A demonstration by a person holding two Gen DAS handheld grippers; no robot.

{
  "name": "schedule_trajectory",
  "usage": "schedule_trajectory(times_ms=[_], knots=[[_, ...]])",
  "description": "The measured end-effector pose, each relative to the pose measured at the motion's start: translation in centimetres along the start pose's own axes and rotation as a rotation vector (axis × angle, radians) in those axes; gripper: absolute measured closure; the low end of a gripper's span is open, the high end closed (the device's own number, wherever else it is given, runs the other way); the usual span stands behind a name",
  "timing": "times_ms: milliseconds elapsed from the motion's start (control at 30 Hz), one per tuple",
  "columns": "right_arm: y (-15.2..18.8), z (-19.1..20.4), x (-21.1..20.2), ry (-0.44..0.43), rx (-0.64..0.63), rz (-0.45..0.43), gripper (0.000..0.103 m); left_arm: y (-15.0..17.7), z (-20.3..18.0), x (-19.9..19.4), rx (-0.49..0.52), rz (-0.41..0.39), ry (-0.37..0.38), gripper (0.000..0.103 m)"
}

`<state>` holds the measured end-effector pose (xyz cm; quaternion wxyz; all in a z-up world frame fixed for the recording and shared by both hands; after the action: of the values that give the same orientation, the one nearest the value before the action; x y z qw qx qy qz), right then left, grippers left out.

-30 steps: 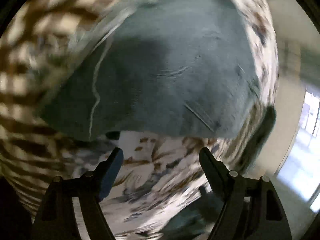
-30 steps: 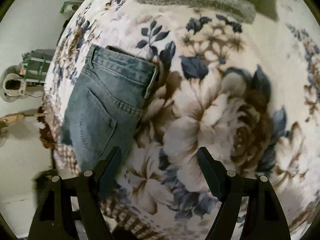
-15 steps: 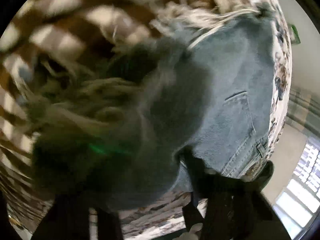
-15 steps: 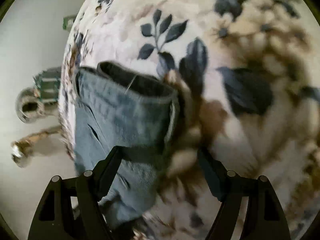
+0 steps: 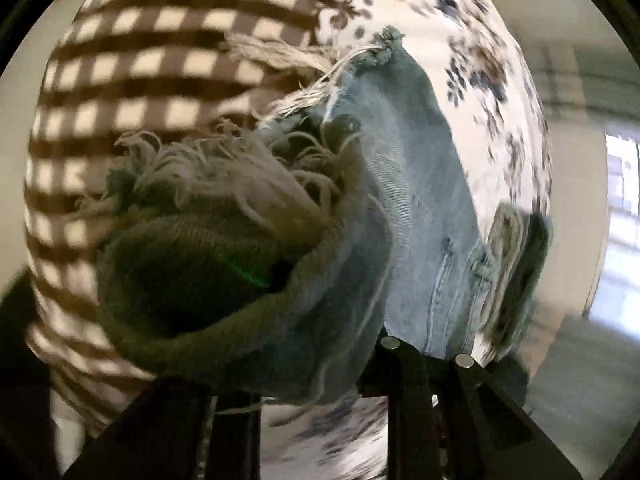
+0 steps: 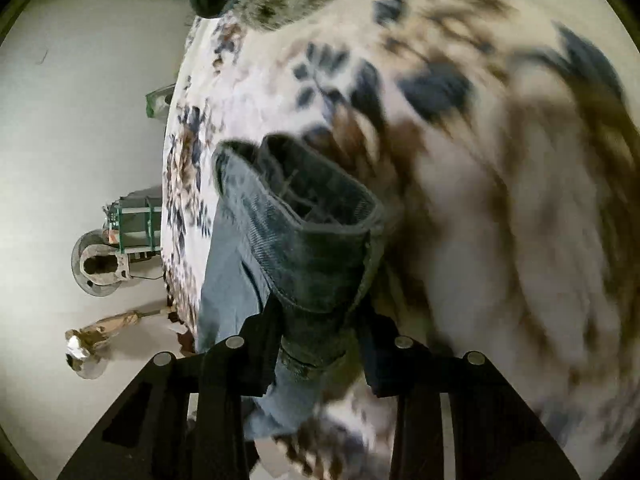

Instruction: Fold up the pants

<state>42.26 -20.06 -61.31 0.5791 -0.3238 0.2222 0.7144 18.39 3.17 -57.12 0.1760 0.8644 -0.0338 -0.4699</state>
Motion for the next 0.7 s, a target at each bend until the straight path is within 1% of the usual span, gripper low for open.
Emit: schedule_trajectory(times_ms=[33, 67, 133, 167, 200, 233, 267, 300, 333, 367, 400, 433, 467, 533, 567, 600, 633, 700], knots=[[1.0, -0.1, -0.4, -0.001, 0.007, 0.007, 0.067, 0.8, 0.7, 1.1, 0.034, 0.005, -0.007, 0.086], [2.4, -0.6, -0.7, 0.004, 0.008, 0.016, 0.067, 0.5, 1.3, 1.5, 0.071, 0.012, -0.017, 0.085], [4.6, -1.1, -0.7, 0.018, -0.011, 0.042, 0.066, 0.2, 3.3, 2.2, 0.103, 0.016, -0.015, 0.081], [5.2, -1.5, -0.2, 0.014, -0.014, 0.053, 0.063, -0.1, 4.2, 2.7, 0.103, 0.025, -0.012, 0.078], [5.5, -1.9, 0.2, 0.017, -0.008, 0.055, 0.056, -0.5, 4.9, 3.5, 0.076, 0.038, 0.017, 0.073], [6.0, -2.8, 0.5, 0.015, 0.001, 0.053, 0.055, 0.0, 6.2, 3.2, 0.058, 0.039, 0.048, 0.071], [6.2, -3.8, 0.7, 0.014, 0.013, 0.049, 0.048, 0.2, 7.5, 2.9, 0.038, 0.031, 0.081, 0.068], [6.0, -4.5, 1.2, -0.004, 0.031, 0.038, 0.041, 0.1, 7.6, 3.1, 0.027, 0.027, 0.103, 0.063], [6.0, -5.4, 1.2, -0.026, 0.044, 0.025, 0.039, 0.0, 7.9, 3.3, 0.001, 0.017, 0.135, 0.061], [6.0, -5.9, 1.4, -0.050, 0.062, 0.010, 0.036, 0.4, 8.8, 2.7, -0.016, 0.011, 0.150, 0.057], [5.7, -6.2, 1.6, -0.080, 0.084, -0.007, 0.035, 0.3, 8.8, 2.8, -0.036, 0.004, 0.166, 0.053], [5.5, -6.5, 1.7, -0.098, 0.089, -0.021, 0.034, 0.3, 8.7, 3.1, -0.049, -0.005, 0.162, 0.053], [5.3, -6.4, 1.9, -0.106, 0.086, -0.026, 0.031, 0.3, 8.6, 3.3, -0.059, -0.016, 0.157, 0.053], [4.9, -6.1, 2.7, -0.107, 0.096, -0.030, 0.031, 0.5, 8.2, 3.5, -0.083, -0.043, 0.142, 0.053], [4.9, -6.0, 3.0, -0.105, 0.104, -0.037, 0.031, 0.6, 7.9, 3.4, -0.086, -0.057, 0.141, 0.057], [4.9, -5.9, 3.2, -0.102, 0.116, -0.051, 0.034, 0.9, 7.5, 3.0, -0.077, -0.083, 0.130, 0.072], [4.4, -5.4, 3.7, -0.092, 0.124, -0.057, 0.044, 1.2, 7.4, 2.5, -0.067, -0.094, 0.122, 0.079], [4.6, -4.9, 3.5, -0.070, 0.138, -0.072, 0.059, 1.7, 6.4, 1.6, -0.032, -0.112, 0.107, 0.081]])
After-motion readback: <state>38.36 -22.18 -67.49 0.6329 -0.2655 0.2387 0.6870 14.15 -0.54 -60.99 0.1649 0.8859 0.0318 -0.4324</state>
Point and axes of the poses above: each gripper's, at about its wrist camera, not at the fingertips, and x roughly the way its jaws point, z to its left, y to its underside, the point moved 2 cm from there along x, roughly the way its jaws point, and after that the axes turned 14 degrees about -x, right-handed, at the moved point
